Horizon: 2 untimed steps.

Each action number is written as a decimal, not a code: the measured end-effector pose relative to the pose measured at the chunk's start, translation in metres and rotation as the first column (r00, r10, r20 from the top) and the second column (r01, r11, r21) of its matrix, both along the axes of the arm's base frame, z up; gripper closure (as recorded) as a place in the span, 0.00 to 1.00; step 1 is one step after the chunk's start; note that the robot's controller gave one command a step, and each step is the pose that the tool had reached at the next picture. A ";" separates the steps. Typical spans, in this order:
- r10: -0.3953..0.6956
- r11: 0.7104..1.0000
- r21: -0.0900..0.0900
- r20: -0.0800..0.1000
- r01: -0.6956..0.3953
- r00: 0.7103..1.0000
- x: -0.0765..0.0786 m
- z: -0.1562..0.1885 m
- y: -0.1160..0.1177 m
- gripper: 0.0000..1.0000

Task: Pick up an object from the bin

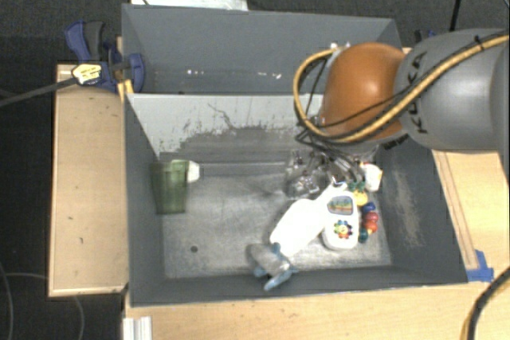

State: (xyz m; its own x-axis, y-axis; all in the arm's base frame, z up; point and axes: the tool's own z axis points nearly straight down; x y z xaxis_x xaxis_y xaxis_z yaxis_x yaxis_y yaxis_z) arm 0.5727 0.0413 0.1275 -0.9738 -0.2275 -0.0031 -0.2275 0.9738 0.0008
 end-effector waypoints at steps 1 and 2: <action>0.005 1.000 0.000 0.001 -0.005 1.000 0.001 0.016 0.005 1.00; 0.009 1.000 -0.001 0.001 -0.009 1.000 0.000 0.039 0.009 1.00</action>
Offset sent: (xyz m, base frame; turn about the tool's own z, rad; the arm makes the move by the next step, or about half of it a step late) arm -0.0016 0.0103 0.0429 -0.0048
